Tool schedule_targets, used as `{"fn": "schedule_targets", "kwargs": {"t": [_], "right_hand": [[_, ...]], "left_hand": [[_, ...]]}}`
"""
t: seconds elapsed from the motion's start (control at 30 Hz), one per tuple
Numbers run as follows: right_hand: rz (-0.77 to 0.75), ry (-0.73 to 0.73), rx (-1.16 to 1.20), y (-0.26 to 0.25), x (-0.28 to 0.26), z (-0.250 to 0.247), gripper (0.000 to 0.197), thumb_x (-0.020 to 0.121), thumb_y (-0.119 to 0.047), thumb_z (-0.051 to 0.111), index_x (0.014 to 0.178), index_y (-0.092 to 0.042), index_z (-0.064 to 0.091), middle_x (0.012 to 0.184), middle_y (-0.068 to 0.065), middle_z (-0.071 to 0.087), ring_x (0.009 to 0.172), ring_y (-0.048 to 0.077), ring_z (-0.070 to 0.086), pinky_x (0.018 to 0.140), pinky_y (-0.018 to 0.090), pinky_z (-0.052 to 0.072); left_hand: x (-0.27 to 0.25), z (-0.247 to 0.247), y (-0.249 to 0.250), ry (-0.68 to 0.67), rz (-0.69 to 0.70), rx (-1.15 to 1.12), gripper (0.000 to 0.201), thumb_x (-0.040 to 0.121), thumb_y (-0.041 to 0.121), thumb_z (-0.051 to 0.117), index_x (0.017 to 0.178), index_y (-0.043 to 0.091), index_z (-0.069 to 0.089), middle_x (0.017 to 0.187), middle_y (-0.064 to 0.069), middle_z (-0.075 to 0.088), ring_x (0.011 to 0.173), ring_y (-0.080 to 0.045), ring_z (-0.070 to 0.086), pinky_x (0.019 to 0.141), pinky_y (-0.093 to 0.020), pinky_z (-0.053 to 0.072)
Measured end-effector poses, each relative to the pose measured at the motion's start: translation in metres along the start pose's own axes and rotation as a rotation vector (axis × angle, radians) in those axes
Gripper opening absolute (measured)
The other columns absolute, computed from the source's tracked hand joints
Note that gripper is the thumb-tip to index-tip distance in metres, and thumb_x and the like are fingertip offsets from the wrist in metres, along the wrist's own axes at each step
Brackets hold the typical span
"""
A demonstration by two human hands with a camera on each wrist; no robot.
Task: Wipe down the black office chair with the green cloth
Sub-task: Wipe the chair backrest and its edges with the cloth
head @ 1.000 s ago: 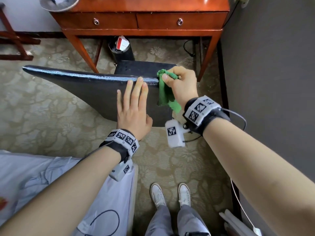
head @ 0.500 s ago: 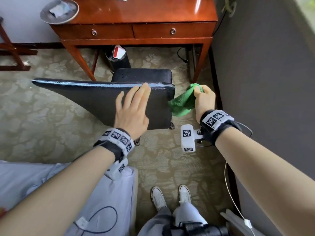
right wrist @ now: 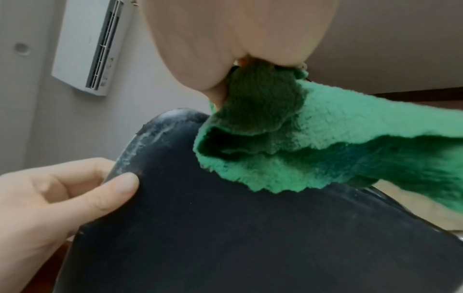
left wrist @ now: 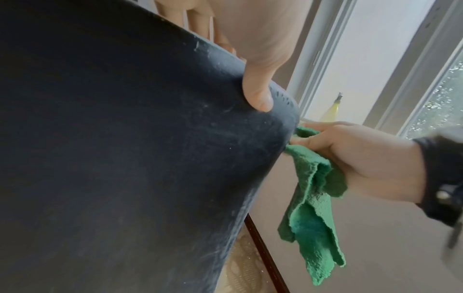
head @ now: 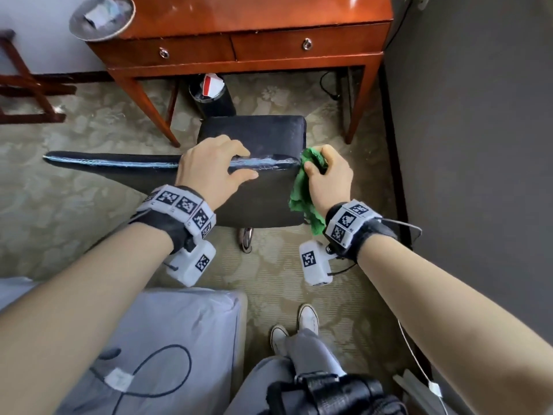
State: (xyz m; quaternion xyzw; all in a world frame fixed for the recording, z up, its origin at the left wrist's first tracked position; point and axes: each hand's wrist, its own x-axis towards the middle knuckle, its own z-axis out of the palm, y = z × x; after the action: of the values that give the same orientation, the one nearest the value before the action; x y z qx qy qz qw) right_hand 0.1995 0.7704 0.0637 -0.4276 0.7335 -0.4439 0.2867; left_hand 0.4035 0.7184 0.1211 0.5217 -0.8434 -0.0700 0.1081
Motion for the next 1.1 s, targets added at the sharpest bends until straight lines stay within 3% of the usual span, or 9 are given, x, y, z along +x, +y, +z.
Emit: {"fn": "schedule_targets", "kwargs": {"t": [0.13,0.27,0.43,0.53,0.6,0.73,0.83,0.93,1.1], "right_hand": [[0.064,-0.011,0.042,0.006,0.003,-0.002,0.030,0.085,-0.008,0.059,0.068,-0.029,0.044,0.069,-0.014,0.055,0.067,-0.001,0.048,0.058,0.016,0.035],[0.076,-0.048,0.069,0.000,0.006,-0.010,0.028,0.078,-0.004,0.057,0.061,-0.023,0.048,0.068,-0.009,0.056,0.066,0.006,0.048,0.055,0.008,0.035],[-0.009,-0.093,-0.023,-0.007,0.014,-0.025,0.019,0.070,-0.010,0.052,0.065,-0.024,0.064,0.076,-0.003,0.065,0.077,0.015,0.058,0.069,0.025,0.045],[-0.119,-0.171,-0.137,-0.017,0.011,-0.038,0.024,0.070,-0.009,0.051,0.072,-0.024,0.070,0.082,-0.001,0.065,0.083,0.019,0.060,0.082,0.034,0.049],[-0.201,-0.207,-0.212,-0.028,0.007,-0.049,0.025,0.071,-0.008,0.052,0.079,-0.019,0.073,0.081,0.003,0.063,0.080,0.022,0.058,0.081,0.039,0.049],[-0.292,-0.156,-0.253,-0.052,0.003,-0.067,0.026,0.071,-0.003,0.057,0.087,-0.015,0.074,0.086,0.003,0.069,0.084,0.021,0.063,0.082,0.038,0.051],[-0.303,-0.071,-0.194,-0.057,-0.004,-0.079,0.023,0.073,-0.004,0.065,0.093,-0.016,0.068,0.090,-0.005,0.070,0.086,0.011,0.065,0.081,0.028,0.053],[-0.169,-0.082,-0.087,-0.046,-0.006,-0.087,0.026,0.074,-0.008,0.071,0.098,-0.017,0.066,0.092,-0.004,0.070,0.086,0.011,0.067,0.078,0.021,0.052],[0.077,-0.249,0.023,-0.028,-0.013,-0.096,0.008,0.086,-0.015,0.067,0.088,-0.009,0.073,0.087,0.008,0.074,0.080,0.019,0.070,0.079,0.034,0.055]], "left_hand": [[0.001,0.004,0.005,0.032,-0.009,-0.008,0.031,0.084,0.047,0.072,0.104,0.023,0.069,0.097,0.000,0.065,0.095,-0.025,0.061,0.076,-0.041,0.048],[0.003,0.004,0.007,0.015,-0.016,-0.007,0.031,0.083,0.049,0.073,0.101,0.025,0.069,0.095,0.003,0.064,0.092,-0.022,0.061,0.074,-0.040,0.048],[0.017,-0.006,0.018,-0.107,0.038,0.019,0.035,0.084,0.046,0.071,0.111,0.025,0.065,0.105,0.002,0.063,0.101,-0.025,0.059,0.079,-0.042,0.049],[0.027,-0.009,0.037,-0.173,0.200,0.018,0.051,0.084,0.039,0.070,0.131,0.022,0.058,0.127,-0.002,0.060,0.119,-0.027,0.051,0.094,-0.045,0.046],[0.034,-0.007,0.056,-0.222,0.304,-0.092,0.061,0.082,0.034,0.073,0.138,0.019,0.053,0.134,-0.003,0.058,0.127,-0.026,0.049,0.102,-0.043,0.043],[0.042,0.004,0.088,-0.319,0.237,-0.294,0.047,0.082,0.034,0.071,0.125,0.023,0.056,0.111,-0.003,0.067,0.106,-0.028,0.061,0.085,-0.042,0.051],[0.045,0.003,0.095,-0.235,0.187,-0.332,0.020,0.086,0.031,0.069,0.101,0.018,0.066,0.090,-0.006,0.069,0.091,-0.031,0.063,0.075,-0.043,0.052],[0.043,0.000,0.092,-0.230,0.152,-0.446,0.007,0.087,0.030,0.070,0.092,0.026,0.073,0.082,0.002,0.071,0.083,-0.021,0.066,0.077,-0.040,0.054],[0.038,-0.001,0.089,-0.277,0.159,-0.489,0.012,0.093,0.032,0.065,0.096,0.024,0.072,0.087,0.002,0.072,0.091,-0.020,0.065,0.082,-0.035,0.051]]}}
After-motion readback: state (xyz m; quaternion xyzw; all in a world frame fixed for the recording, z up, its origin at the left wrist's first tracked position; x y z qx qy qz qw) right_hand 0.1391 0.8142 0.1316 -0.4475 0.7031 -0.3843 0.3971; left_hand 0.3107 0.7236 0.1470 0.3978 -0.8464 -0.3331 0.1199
